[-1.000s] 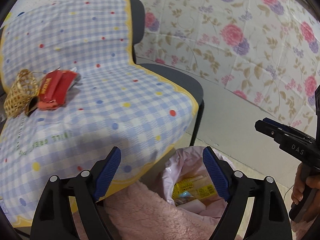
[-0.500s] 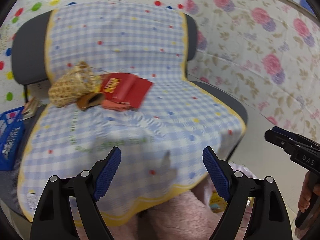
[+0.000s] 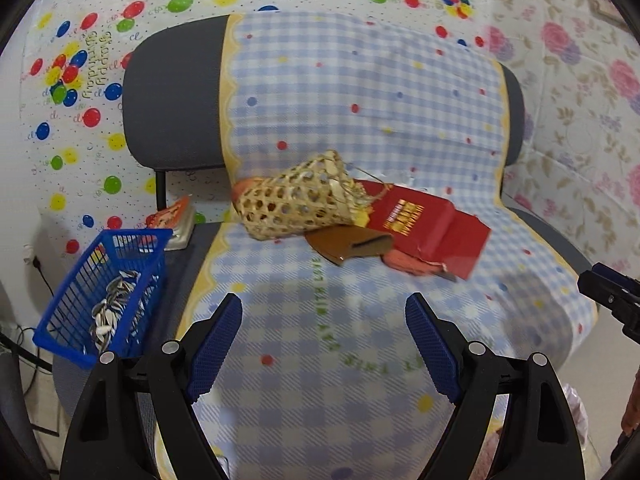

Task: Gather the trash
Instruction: 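Move both grippers back toward the chair, then grasp the bamboo basket with the left gripper while the right gripper grasps the red box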

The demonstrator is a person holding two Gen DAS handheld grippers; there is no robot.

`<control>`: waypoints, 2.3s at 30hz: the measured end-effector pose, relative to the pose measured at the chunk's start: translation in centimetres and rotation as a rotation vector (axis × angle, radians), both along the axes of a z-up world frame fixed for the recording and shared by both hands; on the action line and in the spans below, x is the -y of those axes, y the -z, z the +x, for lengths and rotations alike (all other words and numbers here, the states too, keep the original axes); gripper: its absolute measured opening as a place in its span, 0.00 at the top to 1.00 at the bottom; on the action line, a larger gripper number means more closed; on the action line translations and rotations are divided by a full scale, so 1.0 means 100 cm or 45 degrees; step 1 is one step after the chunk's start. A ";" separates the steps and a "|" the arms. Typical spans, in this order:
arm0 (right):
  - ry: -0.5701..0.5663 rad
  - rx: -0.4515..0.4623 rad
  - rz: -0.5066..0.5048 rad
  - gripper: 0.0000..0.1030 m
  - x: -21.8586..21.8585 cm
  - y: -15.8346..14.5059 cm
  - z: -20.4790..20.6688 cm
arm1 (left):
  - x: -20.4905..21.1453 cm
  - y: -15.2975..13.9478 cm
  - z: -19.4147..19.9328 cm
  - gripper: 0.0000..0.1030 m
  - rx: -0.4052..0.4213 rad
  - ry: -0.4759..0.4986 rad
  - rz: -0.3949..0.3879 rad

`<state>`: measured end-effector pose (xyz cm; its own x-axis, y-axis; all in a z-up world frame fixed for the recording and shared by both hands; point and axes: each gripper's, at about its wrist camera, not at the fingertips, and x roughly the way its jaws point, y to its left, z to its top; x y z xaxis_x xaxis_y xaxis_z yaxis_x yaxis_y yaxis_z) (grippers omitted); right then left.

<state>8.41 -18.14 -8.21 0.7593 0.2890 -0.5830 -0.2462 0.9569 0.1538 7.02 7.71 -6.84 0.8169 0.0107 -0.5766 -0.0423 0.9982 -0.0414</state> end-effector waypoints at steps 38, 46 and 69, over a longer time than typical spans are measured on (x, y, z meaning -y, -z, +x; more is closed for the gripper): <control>-0.335 0.170 0.045 0.98 -0.102 -0.035 0.102 | -0.034 -0.004 0.069 0.19 -0.070 -0.105 0.035; -0.146 0.409 -0.090 0.98 -0.055 -0.068 0.053 | -0.029 -0.001 0.070 0.19 -0.080 -0.101 0.054; -0.055 0.251 -0.068 0.98 -0.020 -0.020 0.061 | 0.003 0.021 0.203 0.42 -0.204 -0.268 0.377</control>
